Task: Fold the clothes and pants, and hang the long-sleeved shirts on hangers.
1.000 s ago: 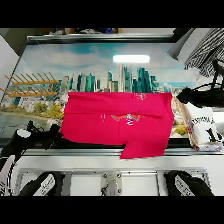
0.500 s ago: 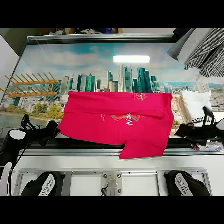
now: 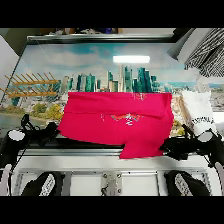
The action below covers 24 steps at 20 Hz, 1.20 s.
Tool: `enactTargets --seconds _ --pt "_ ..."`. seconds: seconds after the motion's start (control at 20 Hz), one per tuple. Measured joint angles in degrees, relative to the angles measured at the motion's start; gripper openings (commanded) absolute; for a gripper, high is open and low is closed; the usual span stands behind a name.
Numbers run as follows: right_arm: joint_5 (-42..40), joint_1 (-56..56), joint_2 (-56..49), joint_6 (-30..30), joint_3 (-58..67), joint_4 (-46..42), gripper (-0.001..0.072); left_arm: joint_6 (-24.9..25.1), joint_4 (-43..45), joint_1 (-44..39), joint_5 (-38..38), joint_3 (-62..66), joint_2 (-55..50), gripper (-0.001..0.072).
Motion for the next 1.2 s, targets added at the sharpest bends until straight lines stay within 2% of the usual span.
enactTargets --seconds 0.1,0.15,0.2,0.25,0.3,0.5,0.7,0.9,1.05,1.2 --pt "-1.7 3.2 0.0 1.2 -0.3 0.3 0.0464 0.0 0.0 0.0 -0.1 0.0 0.0 0.0008" --pt "-2.4 4.4 0.0 1.6 -0.4 0.4 0.0379 0.0 0.0 0.0 -0.3 0.0 0.0 0.0008" --pt "-3.0 5.3 0.0 1.9 -0.5 0.4 0.0195 0.0 0.0 0.0 -0.4 0.0 0.0 0.0008" --pt "-3.4 5.9 0.0 2.1 -0.5 0.4 0.0045 0.1 0.0 0.0 -0.4 0.0 0.0 0.0008" --pt "-3.8 6.4 0.0 2.1 -0.5 0.5 0.0015 0.3 0.0 0.0 -0.6 0.0 0.0 0.0008" --pt "-1.4 7.2 1.2 1.5 2.2 -0.7 0.0014 1.5 1.6 0.0 -3.9 1.0 0.2 0.0008" --pt "5.5 7.4 3.4 0.7 9.7 -5.4 0.0013 2.1 5.2 0.0 -10.5 3.4 3.3 0.0007" --pt "8.9 7.5 2.2 0.5 18.4 -7.9 0.0012 2.4 6.7 0.0 -15.4 7.2 6.7 0.0007" --pt "9.8 7.5 -1.7 0.5 25.5 -8.4 0.0013 2.9 7.0 -0.8 -16.8 11.7 4.7 0.0007" --pt "9.3 7.5 -6.9 0.5 32.5 -8.8 0.0012 3.7 7.4 -4.9 -16.2 17.5 -1.4 0.0007"
